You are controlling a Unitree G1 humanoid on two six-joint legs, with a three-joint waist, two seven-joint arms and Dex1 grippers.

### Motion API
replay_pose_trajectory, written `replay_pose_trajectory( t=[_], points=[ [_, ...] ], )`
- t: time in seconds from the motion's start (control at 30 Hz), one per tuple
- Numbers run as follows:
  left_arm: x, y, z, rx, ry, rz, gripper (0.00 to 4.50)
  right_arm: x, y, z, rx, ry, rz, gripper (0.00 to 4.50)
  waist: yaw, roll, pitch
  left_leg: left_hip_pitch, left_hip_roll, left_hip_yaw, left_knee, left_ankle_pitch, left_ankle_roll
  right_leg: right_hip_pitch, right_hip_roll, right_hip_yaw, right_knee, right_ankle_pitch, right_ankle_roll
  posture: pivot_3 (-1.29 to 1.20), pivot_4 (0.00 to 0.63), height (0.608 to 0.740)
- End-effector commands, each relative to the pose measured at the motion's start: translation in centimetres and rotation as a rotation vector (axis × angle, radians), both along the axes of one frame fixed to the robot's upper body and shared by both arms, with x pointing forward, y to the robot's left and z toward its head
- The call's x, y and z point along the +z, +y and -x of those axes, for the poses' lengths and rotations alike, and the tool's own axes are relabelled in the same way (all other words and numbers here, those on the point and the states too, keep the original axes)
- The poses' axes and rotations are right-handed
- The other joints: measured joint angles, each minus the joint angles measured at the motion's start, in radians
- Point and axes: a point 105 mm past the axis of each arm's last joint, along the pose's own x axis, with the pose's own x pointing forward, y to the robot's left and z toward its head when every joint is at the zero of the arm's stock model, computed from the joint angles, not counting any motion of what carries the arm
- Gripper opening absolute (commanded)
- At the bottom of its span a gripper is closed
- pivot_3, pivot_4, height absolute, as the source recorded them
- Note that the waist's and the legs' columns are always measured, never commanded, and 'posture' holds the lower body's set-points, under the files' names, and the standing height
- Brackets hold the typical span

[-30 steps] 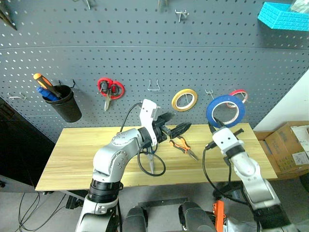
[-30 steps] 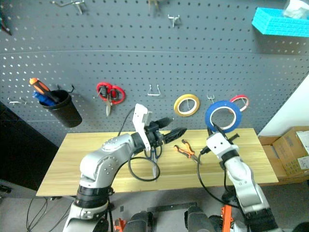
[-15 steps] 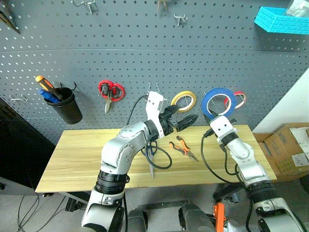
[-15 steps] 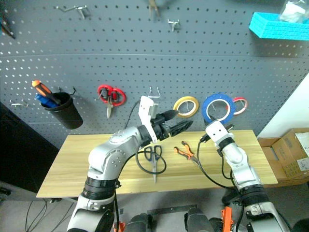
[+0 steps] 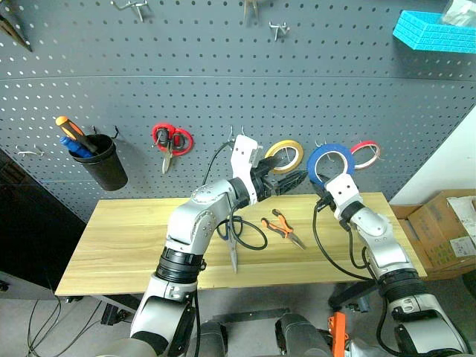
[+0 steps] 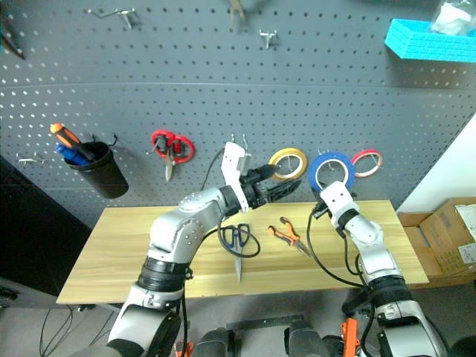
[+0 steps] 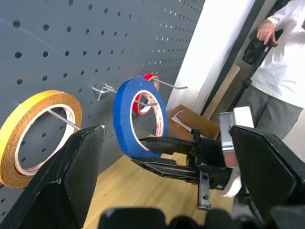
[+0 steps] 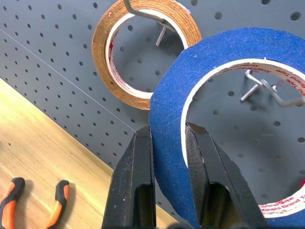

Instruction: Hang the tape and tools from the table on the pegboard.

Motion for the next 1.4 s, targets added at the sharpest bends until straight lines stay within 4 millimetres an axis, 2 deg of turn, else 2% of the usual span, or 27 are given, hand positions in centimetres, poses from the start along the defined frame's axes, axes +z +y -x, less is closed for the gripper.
replay_pose_trajectory(
  t=[0.03, 0.37, 0.6, 0.7, 0.83, 0.97, 1.17, 1.3, 1.4],
  points=[
    [1.5, -0.7, 0.4, -0.034, -0.064, 0.018, 4.5, 1.9, -0.2, 0.2, 0.002, -0.064, -0.025, 1.39, -0.001, 0.0, 0.0, 0.0, 0.0, 0.0, 0.0, 0.0, 0.0, 0.0, 0.0, 0.0, 0.0, 0.0, 0.0, -0.04, 0.07, 0.74],
    [1.2, -0.8, 0.7, -0.037, -0.058, 0.022, 4.5, 1.5, -0.6, 1.1, -0.052, -0.071, -0.014, 4.49, -0.006, 0.0, 0.0, 0.0, 0.0, 0.0, 0.0, 0.0, 0.0, 0.0, 0.0, 0.0, 0.001, 0.0, 0.0, -0.04, 0.07, 0.74],
    [-1.4, 1.5, 0.8, 0.045, -0.001, -0.019, 4.5, -1.3, 0.4, 3.8, -0.089, 0.134, -0.057, 4.49, -0.006, 0.002, -0.001, 0.0, 0.001, 0.0, 0.0, 0.0, 0.0, 0.0, 0.0, 0.0, 0.001, 0.0, 0.0, -0.03, 0.095, 0.74],
    [-3.6, 2.6, 1.2, 0.105, 0.043, -0.074, 4.5, -2.6, 1.8, 4.5, -0.078, 0.291, -0.06, 4.49, -0.007, 0.002, -0.001, 0.001, 0.001, 0.0, 0.0, 0.0, 0.0, -0.001, 0.0, 0.001, 0.002, 0.0, -0.001, -0.03, 0.119, 0.74],
    [-7.0, 4.3, 1.2, 0.24, 0.116, -0.156, 4.5, -3.4, 3.1, 4.3, -0.108, 0.451, -0.105, 4.49, -0.002, 0.002, 0.0, 0.003, 0.001, -0.001, 0.0, 0.0, 0.001, 0.0, 0.001, 0.001, 0.004, -0.003, -0.007, -0.02, 0.142, 0.74],
    [-9.2, 5.4, 3.6, 0.273, 0.252, -0.139, 4.5, -4.6, 4.6, 3.1, -0.132, 0.613, -0.109, 4.49, -0.003, 0.003, 0.013, 0.003, 0.001, -0.001, 0.001, 0.001, 0.001, 0.0, 0.001, 0.001, 0.004, -0.002, -0.008, 0.01, 0.188, 0.74],
    [-10.5, 6.7, 6.1, 0.323, 0.329, -0.187, 4.5, -7.2, 4.9, 2.2, -0.145, 0.764, -0.067, 4.49, 0.03, 0.003, 0.047, 0.003, 0.003, -0.002, 0.0, 0.001, 0.001, -0.001, 0.002, 0.0, 0.004, -0.003, -0.01, 0.07, 0.243, 0.74],
    [-10.8, 7.0, 6.7, 0.354, 0.348, -0.21, 4.5, -9.7, 3.8, 2.2, -0.18, 0.865, -0.038, 4.49, 0.049, 0.005, 0.067, 0.0, 0.002, -0.002, 0.0, 0.001, 0.002, -0.002, 0.001, -0.001, 0.002, -0.004, -0.01, 0.09, 0.255, 0.74],
    [-10.6, 7.1, 6.8, 0.362, 0.352, -0.206, 4.5, -10.4, 3.2, 1.9, -0.197, 0.885, -0.018, 4.49, 0.05, 0.005, 0.079, -0.001, 0.002, -0.001, -0.001, 0.0, 0.002, -0.002, 0.001, -0.001, -0.001, -0.004, -0.01, 0.1, 0.263, 0.74]
  ],
)
